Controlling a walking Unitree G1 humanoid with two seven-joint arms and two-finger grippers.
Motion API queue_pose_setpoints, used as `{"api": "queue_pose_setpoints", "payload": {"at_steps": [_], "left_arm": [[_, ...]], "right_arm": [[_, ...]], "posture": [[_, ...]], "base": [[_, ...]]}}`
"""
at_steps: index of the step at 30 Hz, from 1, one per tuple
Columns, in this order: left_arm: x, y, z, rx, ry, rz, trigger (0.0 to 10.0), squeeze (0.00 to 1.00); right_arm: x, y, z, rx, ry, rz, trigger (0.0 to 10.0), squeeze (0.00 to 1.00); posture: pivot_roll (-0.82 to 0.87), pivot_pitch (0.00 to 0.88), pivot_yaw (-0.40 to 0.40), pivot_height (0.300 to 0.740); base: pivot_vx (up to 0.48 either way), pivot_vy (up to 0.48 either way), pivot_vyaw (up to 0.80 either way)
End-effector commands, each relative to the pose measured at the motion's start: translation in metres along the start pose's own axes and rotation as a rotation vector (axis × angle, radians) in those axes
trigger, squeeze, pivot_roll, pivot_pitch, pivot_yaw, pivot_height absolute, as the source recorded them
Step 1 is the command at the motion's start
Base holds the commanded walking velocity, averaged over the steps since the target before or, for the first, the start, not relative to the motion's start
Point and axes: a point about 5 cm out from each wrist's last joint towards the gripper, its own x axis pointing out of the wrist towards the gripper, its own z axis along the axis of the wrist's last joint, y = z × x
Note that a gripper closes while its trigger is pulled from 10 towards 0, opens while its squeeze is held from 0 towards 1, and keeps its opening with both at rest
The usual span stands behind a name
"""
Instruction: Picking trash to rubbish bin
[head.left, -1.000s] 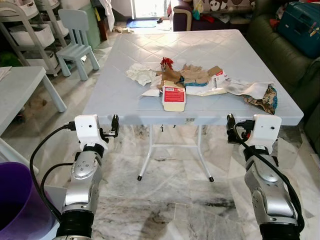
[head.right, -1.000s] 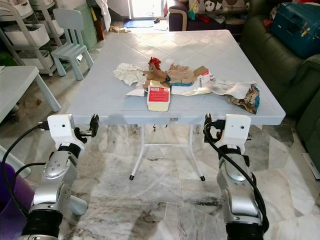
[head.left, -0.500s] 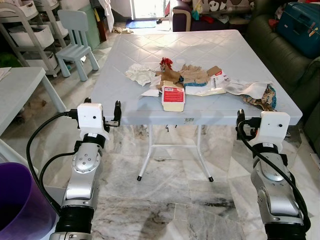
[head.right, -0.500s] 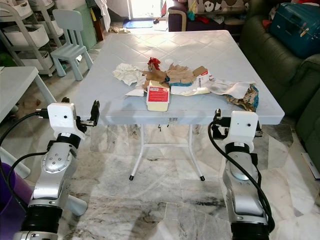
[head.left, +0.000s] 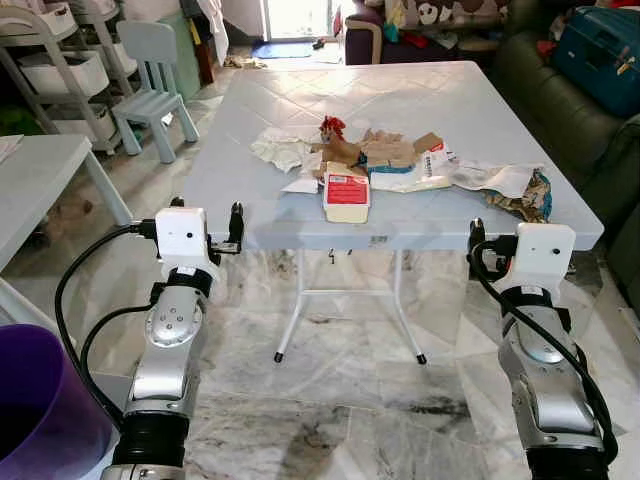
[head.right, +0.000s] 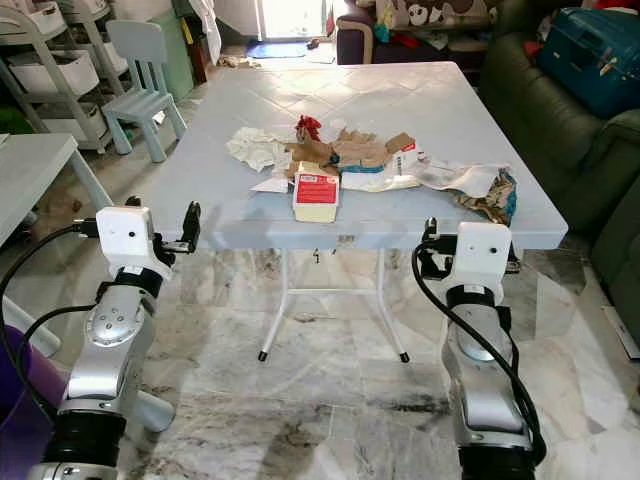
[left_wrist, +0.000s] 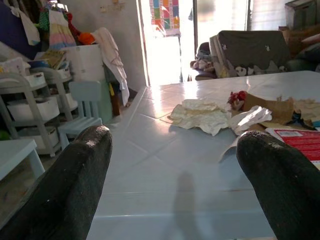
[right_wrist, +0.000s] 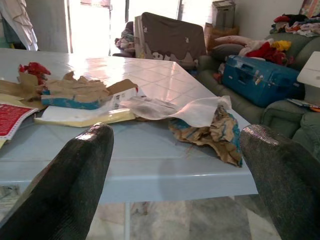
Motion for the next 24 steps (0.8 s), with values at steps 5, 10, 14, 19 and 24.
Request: {"api": "queue_pose_setpoints", "payload": {"at_steps": [5, 10, 14, 19, 24], "left_arm": [[0.0009, 0.0003, 0.0014, -0.001, 0.003, -0.007, 10.0, 0.00], [0.0011, 0.0015, 0.0010, 0.000, 0.006, -0.006, 10.0, 0.00], [0.0006, 0.0014, 0.0006, 0.004, 0.009, -0.005, 10.0, 0.00], [0.0006, 0.0014, 0.0002, 0.001, 0.011, -0.003, 10.0, 0.00], [0.0002, 0.0021, -0.0004, -0.013, 0.013, 0.007, 10.0, 0.00]], "right_arm": [[-0.0004, 0.0009, 0.0010, -0.006, -0.007, 0.009, 10.0, 0.00], [-0.0004, 0.0015, 0.0005, -0.004, -0.005, 0.011, 10.0, 0.00], [-0.0004, 0.0021, 0.0002, -0.002, -0.004, 0.014, 10.0, 0.00], [-0.0003, 0.0022, 0.0003, -0.002, -0.004, 0.015, 10.0, 0.00], [-0.0007, 0.0022, 0.0003, -0.005, -0.004, 0.017, 10.0, 0.00]], "posture": [[-0.01, 0.053, 0.012, 0.740], [-0.01, 0.053, 0.013, 0.740], [-0.01, 0.053, 0.013, 0.740], [-0.01, 0.053, 0.012, 0.740], [-0.02, 0.057, 0.011, 0.740]], "base": [[0.000, -0.295, 0.00], [0.000, -0.262, 0.00], [0.000, -0.065, 0.00], [0.000, 0.000, 0.00], [0.000, 0.000, 0.00]]}}
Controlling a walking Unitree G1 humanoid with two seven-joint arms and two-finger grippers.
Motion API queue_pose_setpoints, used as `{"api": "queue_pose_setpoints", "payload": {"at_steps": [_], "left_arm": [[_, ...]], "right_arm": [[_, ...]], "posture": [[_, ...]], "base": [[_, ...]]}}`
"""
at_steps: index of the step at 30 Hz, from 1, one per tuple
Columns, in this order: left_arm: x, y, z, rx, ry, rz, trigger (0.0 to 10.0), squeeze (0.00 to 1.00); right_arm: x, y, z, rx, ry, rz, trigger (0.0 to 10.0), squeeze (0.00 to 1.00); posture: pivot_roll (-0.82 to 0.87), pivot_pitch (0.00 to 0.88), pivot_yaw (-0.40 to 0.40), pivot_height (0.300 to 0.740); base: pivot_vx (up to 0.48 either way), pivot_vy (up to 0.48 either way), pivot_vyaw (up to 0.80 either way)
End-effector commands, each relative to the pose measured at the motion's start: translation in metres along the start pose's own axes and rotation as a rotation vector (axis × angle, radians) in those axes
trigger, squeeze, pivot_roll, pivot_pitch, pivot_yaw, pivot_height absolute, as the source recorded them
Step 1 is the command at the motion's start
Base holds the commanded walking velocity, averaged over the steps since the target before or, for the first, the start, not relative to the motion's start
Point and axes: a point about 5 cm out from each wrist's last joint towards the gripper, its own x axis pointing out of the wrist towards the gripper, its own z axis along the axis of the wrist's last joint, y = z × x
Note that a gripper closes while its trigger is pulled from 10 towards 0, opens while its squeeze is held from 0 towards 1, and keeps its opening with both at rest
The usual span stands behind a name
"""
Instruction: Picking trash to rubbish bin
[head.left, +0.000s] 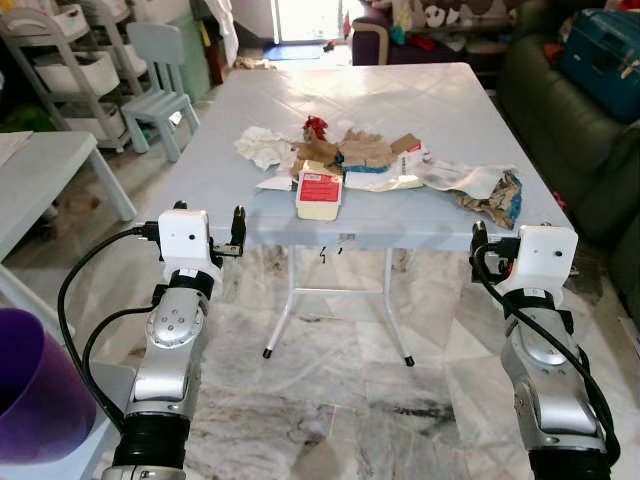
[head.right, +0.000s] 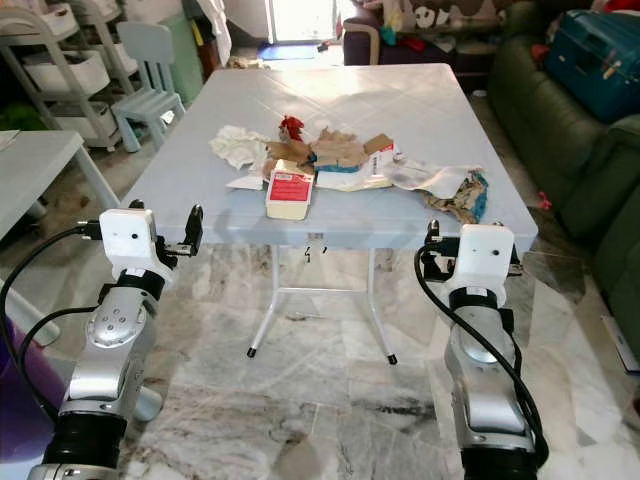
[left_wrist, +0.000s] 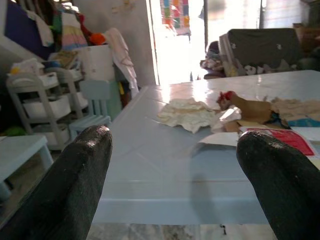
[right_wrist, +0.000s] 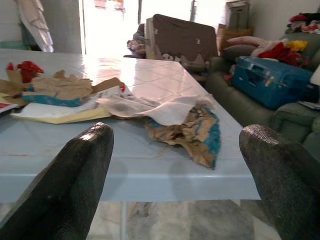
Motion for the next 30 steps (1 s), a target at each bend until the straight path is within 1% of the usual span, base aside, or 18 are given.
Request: {"api": "queue_pose_setpoints", "payload": {"at_steps": [1, 5, 10, 16, 30], "left_arm": [[0.0009, 0.0020, 0.0011, -0.008, 0.001, 0.006, 10.0, 0.00], [0.0015, 0.0017, 0.0016, -0.026, 0.000, 0.013, 10.0, 0.00], [0.0025, 0.0017, 0.0025, -0.073, 0.000, 0.011, 10.0, 0.00], [0.0021, 0.0008, 0.0036, -0.084, -0.009, -0.004, 10.0, 0.00], [-0.0004, -0.0021, 0.0024, -0.101, -0.007, -0.026, 10.0, 0.00]], "right_arm": [[0.0002, 0.0016, 0.0027, 0.001, -0.011, 0.009, 10.0, 0.00], [0.0003, 0.0009, 0.0029, -0.001, -0.012, 0.008, 10.0, 0.00], [0.0001, 0.0005, 0.0046, -0.004, -0.019, 0.008, 10.0, 0.00], [-0.0003, -0.0002, 0.0058, -0.011, -0.026, 0.008, 10.0, 0.00], [-0.0011, 0.0004, 0.0063, -0.017, -0.027, 0.011, 10.0, 0.00]], "posture": [[-0.02, 0.057, 0.011, 0.740], [-0.02, 0.058, 0.011, 0.740], [-0.02, 0.059, 0.010, 0.740], [-0.03, 0.061, 0.009, 0.740], [-0.03, 0.067, 0.011, 0.740]], "base": [[0.000, 0.000, 0.00], [0.000, 0.000, 0.00], [0.000, 0.000, 0.00], [0.000, 0.000, 0.00], [0.329, 0.000, 0.00]]}}
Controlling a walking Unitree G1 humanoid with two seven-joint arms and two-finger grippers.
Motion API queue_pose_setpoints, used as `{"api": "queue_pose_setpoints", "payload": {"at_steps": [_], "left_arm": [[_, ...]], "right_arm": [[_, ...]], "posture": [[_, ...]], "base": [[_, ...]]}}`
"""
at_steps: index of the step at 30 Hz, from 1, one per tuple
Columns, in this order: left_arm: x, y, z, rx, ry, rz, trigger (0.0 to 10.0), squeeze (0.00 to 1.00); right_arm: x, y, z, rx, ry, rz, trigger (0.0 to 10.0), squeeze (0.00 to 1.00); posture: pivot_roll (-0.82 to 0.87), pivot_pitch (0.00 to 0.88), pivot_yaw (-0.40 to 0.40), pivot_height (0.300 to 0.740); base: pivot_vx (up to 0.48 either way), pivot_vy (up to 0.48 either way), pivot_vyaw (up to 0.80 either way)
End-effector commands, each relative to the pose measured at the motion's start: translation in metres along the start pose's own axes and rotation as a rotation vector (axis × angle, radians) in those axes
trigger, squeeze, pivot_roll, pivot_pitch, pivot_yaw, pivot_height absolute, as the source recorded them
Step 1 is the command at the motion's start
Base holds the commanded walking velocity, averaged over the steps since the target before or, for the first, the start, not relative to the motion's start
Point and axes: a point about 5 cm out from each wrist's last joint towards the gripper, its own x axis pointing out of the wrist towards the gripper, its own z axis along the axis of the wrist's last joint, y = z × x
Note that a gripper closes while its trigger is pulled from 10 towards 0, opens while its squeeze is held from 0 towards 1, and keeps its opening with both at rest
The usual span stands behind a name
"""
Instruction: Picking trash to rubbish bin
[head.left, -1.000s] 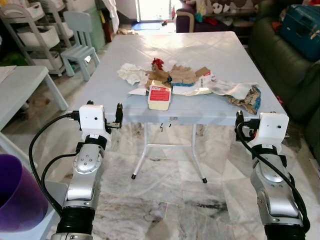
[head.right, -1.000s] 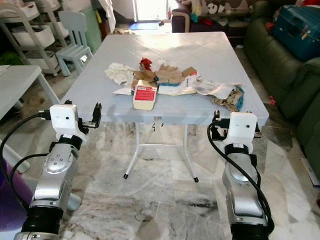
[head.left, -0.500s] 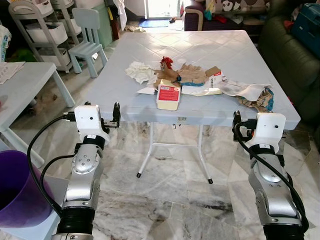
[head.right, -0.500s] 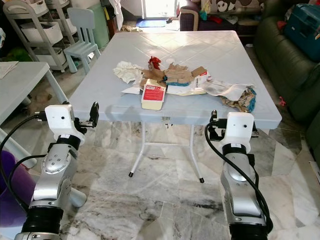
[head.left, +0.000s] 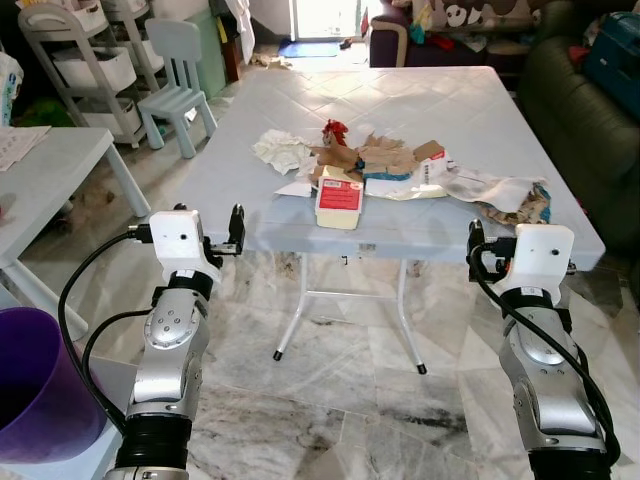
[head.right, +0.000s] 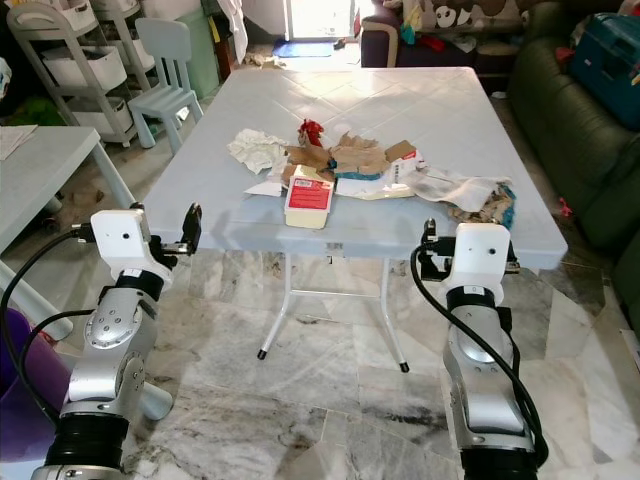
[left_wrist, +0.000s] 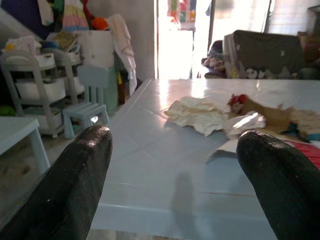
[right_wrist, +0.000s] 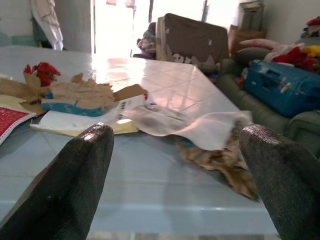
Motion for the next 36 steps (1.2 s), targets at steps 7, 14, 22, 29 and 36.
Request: {"api": "queue_pose_setpoints", "payload": {"at_steps": [7, 14, 22, 29, 36], "left_arm": [[0.0003, -0.0011, 0.0012, 0.004, 0.001, -0.010, 10.0, 0.00], [0.0003, -0.0012, 0.0009, 0.005, 0.003, -0.011, 10.0, 0.00], [0.0000, -0.0011, -0.0002, 0.006, 0.008, 0.006, 10.0, 0.00], [-0.0009, -0.0012, -0.0014, 0.019, 0.015, 0.006, 10.0, 0.00], [0.0001, -0.0002, -0.0011, 0.021, 0.015, 0.006, 10.0, 0.00]], "right_arm": [[-0.0005, 0.0008, 0.0020, -0.002, -0.007, 0.004, 10.0, 0.00], [-0.0003, 0.0010, 0.0020, -0.002, -0.008, 0.005, 10.0, 0.00], [0.0001, 0.0012, 0.0029, -0.007, -0.012, 0.009, 10.0, 0.00], [0.0002, 0.0006, 0.0032, -0.009, -0.013, 0.010, 10.0, 0.00], [0.0009, 0.0014, 0.0035, -0.009, -0.013, 0.013, 10.0, 0.00]], "posture": [[-0.03, 0.067, 0.012, 0.740], [-0.03, 0.066, 0.011, 0.740], [-0.03, 0.066, 0.008, 0.740], [-0.03, 0.063, 0.007, 0.740], [-0.03, 0.062, 0.007, 0.740]], "base": [[0.313, 0.000, 0.00], [0.188, 0.000, 0.00], [0.000, 0.000, 0.00], [0.000, -0.289, 0.00], [0.000, -0.480, 0.00]]}}
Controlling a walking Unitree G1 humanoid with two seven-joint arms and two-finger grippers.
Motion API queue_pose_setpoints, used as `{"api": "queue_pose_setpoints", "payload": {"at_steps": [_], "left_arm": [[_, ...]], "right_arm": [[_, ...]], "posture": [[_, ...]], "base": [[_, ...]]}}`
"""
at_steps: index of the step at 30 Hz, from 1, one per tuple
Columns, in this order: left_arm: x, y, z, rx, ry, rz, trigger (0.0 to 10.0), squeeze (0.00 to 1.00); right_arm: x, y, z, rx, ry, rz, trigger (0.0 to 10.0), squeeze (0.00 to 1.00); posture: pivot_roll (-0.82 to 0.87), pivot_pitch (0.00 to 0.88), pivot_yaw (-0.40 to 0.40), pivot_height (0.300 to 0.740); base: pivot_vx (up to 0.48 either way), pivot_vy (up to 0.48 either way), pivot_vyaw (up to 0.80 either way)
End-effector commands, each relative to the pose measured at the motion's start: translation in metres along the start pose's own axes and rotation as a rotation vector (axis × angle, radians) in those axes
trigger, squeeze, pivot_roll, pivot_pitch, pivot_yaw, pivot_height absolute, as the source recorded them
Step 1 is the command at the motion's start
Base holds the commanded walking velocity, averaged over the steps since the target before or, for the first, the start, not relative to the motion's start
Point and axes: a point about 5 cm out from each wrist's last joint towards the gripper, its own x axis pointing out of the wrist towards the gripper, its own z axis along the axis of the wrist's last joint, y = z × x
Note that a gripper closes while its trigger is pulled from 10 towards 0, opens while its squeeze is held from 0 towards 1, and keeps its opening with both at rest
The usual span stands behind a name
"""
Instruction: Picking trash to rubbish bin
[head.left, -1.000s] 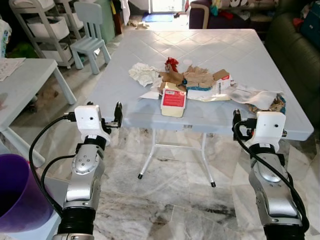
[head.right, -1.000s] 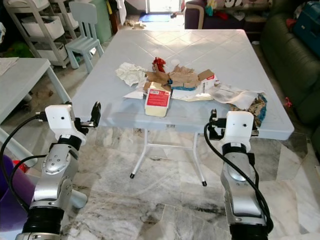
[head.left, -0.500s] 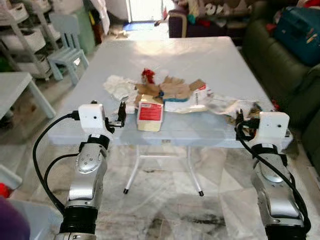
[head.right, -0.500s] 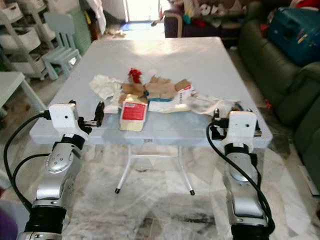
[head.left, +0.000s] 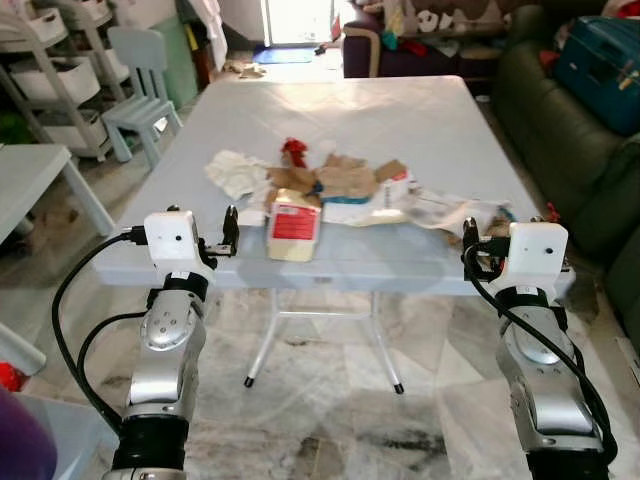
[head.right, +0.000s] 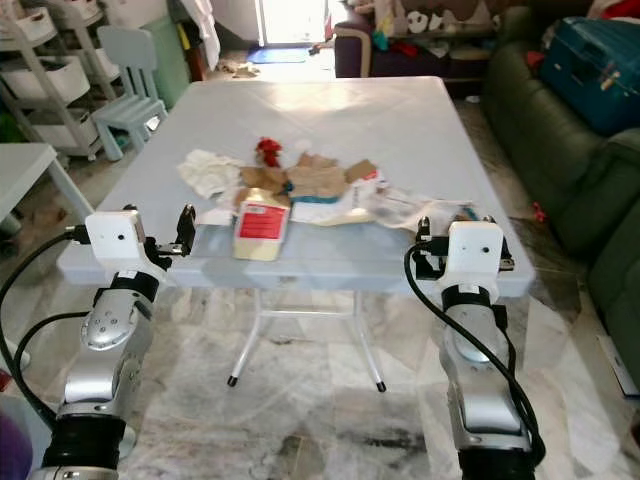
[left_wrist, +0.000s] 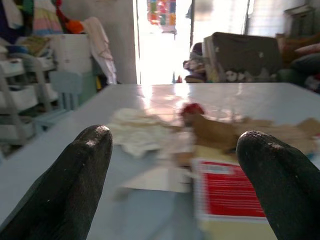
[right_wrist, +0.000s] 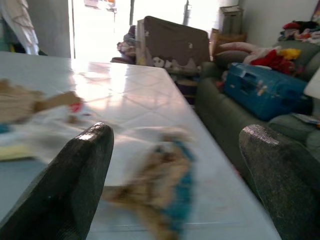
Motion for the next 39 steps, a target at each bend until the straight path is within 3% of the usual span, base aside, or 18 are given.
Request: {"api": "queue_pose_setpoints", "payload": {"at_steps": [1, 6, 28, 39], "left_arm": [[0.000, 0.005, 0.001, 0.016, 0.006, 0.006, 10.0, 0.00], [0.000, 0.006, 0.001, 0.016, 0.007, 0.008, 10.0, 0.00], [0.000, 0.013, 0.001, -0.002, 0.002, 0.052, 10.0, 0.00], [-0.006, 0.017, -0.001, 0.033, 0.015, 0.057, 10.0, 0.00]], "right_arm": [[0.001, 0.002, 0.002, 0.005, -0.007, 0.010, 10.0, 0.00], [0.002, 0.002, 0.003, 0.004, -0.009, 0.012, 10.0, 0.00], [0.001, 0.011, 0.007, 0.055, -0.030, 0.090, 10.0, 0.00], [0.009, 0.031, 0.002, 0.104, 0.003, 0.241, 10.0, 0.00]], "posture": [[-0.03, 0.062, 0.007, 0.740], [-0.03, 0.063, 0.006, 0.740], [-0.02, 0.063, 0.005, 0.740], [0.00, 0.080, -0.002, 0.740]], "base": [[0.000, -0.480, 0.00], [0.000, -0.376, 0.00], [0.000, 0.000, 0.00], [0.000, 0.000, 0.00]]}}
